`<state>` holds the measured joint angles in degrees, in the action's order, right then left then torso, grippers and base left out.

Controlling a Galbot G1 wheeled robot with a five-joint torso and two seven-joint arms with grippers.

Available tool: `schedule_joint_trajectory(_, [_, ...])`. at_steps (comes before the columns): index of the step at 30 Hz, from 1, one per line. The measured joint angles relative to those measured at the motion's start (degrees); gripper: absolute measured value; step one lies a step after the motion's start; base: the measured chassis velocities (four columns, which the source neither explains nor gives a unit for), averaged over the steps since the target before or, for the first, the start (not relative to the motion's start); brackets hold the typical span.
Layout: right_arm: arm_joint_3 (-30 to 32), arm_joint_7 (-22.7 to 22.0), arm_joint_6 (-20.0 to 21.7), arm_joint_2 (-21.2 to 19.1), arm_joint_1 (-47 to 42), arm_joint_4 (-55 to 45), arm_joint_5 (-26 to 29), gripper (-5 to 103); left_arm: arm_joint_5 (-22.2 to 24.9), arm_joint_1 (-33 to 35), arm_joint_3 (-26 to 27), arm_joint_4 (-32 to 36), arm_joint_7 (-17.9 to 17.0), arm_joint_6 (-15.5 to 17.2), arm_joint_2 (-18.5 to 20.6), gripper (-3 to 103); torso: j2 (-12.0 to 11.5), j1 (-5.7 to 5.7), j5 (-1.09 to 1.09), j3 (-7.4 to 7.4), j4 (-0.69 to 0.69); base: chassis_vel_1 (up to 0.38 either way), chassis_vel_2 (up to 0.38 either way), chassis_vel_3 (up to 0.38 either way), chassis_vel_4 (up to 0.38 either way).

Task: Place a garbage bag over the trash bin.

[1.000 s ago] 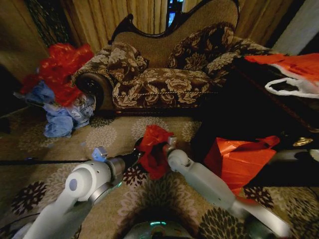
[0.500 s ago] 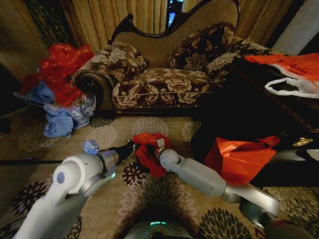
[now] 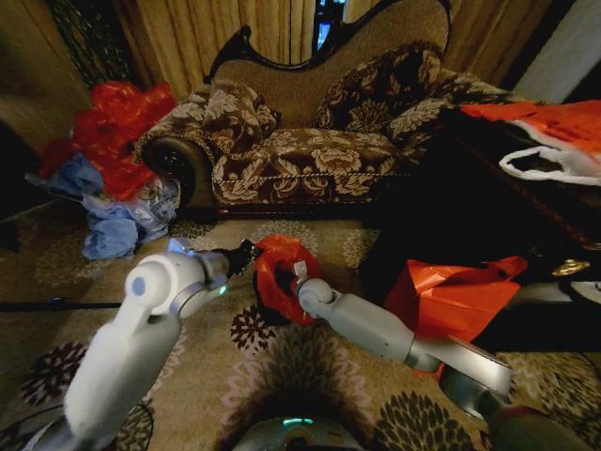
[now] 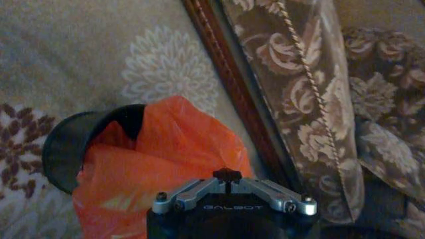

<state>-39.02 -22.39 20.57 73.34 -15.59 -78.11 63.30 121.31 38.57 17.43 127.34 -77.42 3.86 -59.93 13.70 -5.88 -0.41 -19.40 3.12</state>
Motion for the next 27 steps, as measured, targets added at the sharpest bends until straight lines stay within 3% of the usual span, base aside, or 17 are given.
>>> schedule_joint_trajectory(5, [1.1, 2.0, 3.9, 2.7, 0.3, 2.4, 0.7, 0, -2.2, -5.1, -1.9, -6.8, 0.0, 0.1, -3.0, 0, 0.0, 0.00, 0.00, 0.00, 0.00, 0.000, 0.000, 0.000, 0.000])
schedule_joint_trajectory(14, [3.4, 6.3, 5.4, 6.6, 0.1, 9.3, 0.1, 0, -6.4, -10.5, -4.3, -14.3, 1.4, 0.3, -7.6, 0, 0.0, 0.00, 0.01, 0.01, 0.01, 0.000, 0.000, 0.000, 0.000])
schedule_joint_trajectory(27, [3.2, 6.6, 8.0, 11.1, 0.3, 17.2, -1.4, 0, -10.6, -7.0, -4.2, -19.3, 7.2, 3.4, -9.8, 0, 0.0, 0.01, 0.00, 0.01, -0.01, 0.000, 0.000, 0.000, 0.000])
